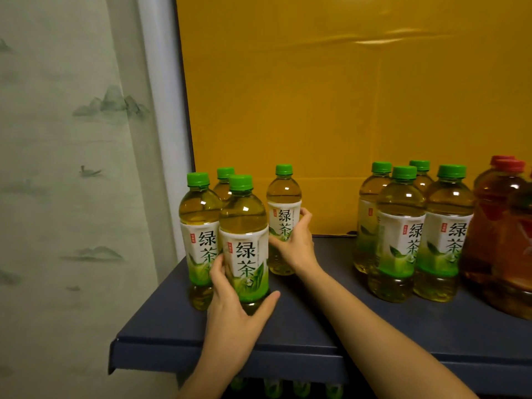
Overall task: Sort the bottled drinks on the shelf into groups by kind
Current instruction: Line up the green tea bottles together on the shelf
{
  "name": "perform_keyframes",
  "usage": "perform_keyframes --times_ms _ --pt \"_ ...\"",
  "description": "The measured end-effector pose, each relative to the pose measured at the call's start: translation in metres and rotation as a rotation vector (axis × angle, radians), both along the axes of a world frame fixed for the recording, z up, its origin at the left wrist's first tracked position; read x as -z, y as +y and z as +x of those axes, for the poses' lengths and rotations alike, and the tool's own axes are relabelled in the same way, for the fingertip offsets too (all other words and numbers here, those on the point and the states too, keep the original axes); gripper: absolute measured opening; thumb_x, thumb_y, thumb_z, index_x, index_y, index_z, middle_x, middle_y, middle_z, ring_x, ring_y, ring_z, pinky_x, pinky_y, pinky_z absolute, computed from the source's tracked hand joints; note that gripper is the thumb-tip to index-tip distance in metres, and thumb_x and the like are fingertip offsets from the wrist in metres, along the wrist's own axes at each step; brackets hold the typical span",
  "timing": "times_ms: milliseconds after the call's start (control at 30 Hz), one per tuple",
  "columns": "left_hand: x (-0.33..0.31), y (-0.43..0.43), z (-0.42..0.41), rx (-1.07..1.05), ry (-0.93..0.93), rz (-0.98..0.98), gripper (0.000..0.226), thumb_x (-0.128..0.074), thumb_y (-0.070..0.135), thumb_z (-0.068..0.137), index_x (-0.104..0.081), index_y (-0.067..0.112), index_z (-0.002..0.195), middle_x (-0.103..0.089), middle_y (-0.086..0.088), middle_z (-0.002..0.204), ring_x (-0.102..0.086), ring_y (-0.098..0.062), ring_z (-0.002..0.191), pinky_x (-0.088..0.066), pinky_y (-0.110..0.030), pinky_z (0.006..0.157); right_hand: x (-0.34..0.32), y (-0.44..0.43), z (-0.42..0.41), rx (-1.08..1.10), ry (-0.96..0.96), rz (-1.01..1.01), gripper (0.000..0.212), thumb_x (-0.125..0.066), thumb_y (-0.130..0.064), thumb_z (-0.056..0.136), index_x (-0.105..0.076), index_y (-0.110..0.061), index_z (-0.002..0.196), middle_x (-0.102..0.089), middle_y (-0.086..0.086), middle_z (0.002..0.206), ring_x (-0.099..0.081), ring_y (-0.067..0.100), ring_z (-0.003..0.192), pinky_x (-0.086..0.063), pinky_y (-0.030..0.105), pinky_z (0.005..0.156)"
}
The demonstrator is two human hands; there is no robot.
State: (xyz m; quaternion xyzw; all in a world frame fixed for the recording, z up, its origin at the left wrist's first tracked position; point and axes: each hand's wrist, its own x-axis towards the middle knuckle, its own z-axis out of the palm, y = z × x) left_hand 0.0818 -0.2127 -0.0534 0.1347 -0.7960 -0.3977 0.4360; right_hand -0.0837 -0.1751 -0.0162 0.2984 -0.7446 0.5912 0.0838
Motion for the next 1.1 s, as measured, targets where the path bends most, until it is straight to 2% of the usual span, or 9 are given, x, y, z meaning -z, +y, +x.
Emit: perform_keyframes --times_ms 133,267,433,533,633,700,867,967,1100 --pt "-0.008 0.001 -0.005 0.031 0.031 0.028 0.091 -0.078 0.015 0.069 -0.018 0.014 0.138 -0.040 0.006 0.130 -0.042 -0.006 0.119 -0.036 -0.019 0.095 -0.005 0.017 -0.005 0.034 0.015 0.008 0.086 -0.078 -0.016 0.071 -0.019 -0.011 0.134 -0.048 0.010 0.133 -0.046 0.027 0.124 -0.040 0.049 0.102" --pt "-0.010 -0.003 -0.009 0.069 0.048 0.058 0.086 -0.074 0.011 0.073 -0.017 0.016 0.138 -0.040 0.006 0.131 -0.044 -0.009 0.120 -0.037 -0.024 0.098 -0.009 0.042 -0.013 0.110 0.060 0.005 0.085 -0.077 -0.015 0.072 -0.019 -0.009 0.135 -0.045 0.010 0.134 -0.043 0.025 0.126 -0.041 0.046 0.103" --pt "-0.010 -0.002 -0.016 0.114 0.042 0.074 0.085 -0.073 0.012 0.074 -0.016 0.018 0.138 -0.041 0.006 0.132 -0.045 -0.010 0.122 -0.035 -0.023 0.099 -0.009 0.065 -0.023 0.164 0.045 -0.032 0.084 -0.076 -0.012 0.073 -0.019 -0.009 0.135 -0.044 0.011 0.134 -0.044 0.024 0.125 -0.042 0.034 0.099" --pt "-0.011 -0.002 -0.020 0.121 0.032 0.087 0.078 -0.073 0.015 0.074 -0.025 0.016 0.134 -0.047 0.004 0.129 -0.048 -0.011 0.119 -0.039 -0.022 0.096 -0.005 0.070 -0.029 0.147 -0.003 -0.042 0.083 -0.075 -0.011 0.074 -0.020 -0.009 0.136 -0.045 0.011 0.134 -0.044 0.023 0.125 -0.040 0.027 0.095" --pt "-0.015 0.000 -0.025 0.129 0.002 0.115 0.070 -0.075 0.014 0.072 -0.030 0.020 0.126 -0.050 0.007 0.121 -0.049 -0.006 0.111 -0.038 -0.002 0.079 -0.001 0.070 -0.030 0.133 -0.038 -0.062 0.083 -0.074 -0.011 0.074 -0.020 -0.011 0.137 -0.045 0.010 0.134 -0.044 0.024 0.125 -0.040 0.027 0.093" --pt "-0.019 0.001 -0.031 0.138 -0.005 0.131 0.067 -0.076 0.012 0.072 -0.029 0.022 0.119 -0.049 0.008 0.116 -0.048 -0.005 0.108 -0.037 0.003 0.071 0.001 0.069 -0.029 0.148 -0.051 -0.081 0.083 -0.074 -0.012 0.075 -0.021 -0.012 0.138 -0.045 0.010 0.135 -0.044 0.025 0.126 -0.039 0.028 0.093" --pt "-0.028 0.004 -0.055 0.173 -0.040 0.210 0.072 -0.078 0.009 0.069 -0.028 0.014 0.122 -0.048 0.003 0.117 -0.049 -0.011 0.109 -0.039 -0.023 0.087 0.006 0.066 -0.025 0.202 -0.040 -0.084 0.083 -0.074 -0.015 0.076 -0.023 -0.011 0.141 -0.045 0.010 0.138 -0.044 0.026 0.128 -0.039 0.035 0.100" --pt "-0.034 0.005 -0.075 0.148 -0.065 0.251 0.074 -0.078 0.008 0.069 -0.029 0.007 0.124 -0.048 0.000 0.117 -0.048 -0.014 0.108 -0.039 -0.025 0.086 0.007 0.065 -0.024 0.218 -0.065 -0.073 0.078 -0.072 -0.018 0.077 -0.025 -0.008 0.139 -0.046 0.013 0.137 -0.045 0.026 0.127 -0.039 0.035 0.100" --pt "-0.040 0.005 -0.097 0.125 -0.083 0.259 0.060 -0.077 0.005 0.069 -0.031 0.010 0.108 -0.049 -0.001 0.106 -0.049 -0.014 0.099 -0.040 -0.024 0.079 0.009 0.066 -0.024 0.199 -0.083 -0.092 0.078 -0.071 -0.019 0.079 -0.023 -0.007 0.139 -0.047 0.013 0.136 -0.046 0.026 0.125 -0.039 0.033 0.099"
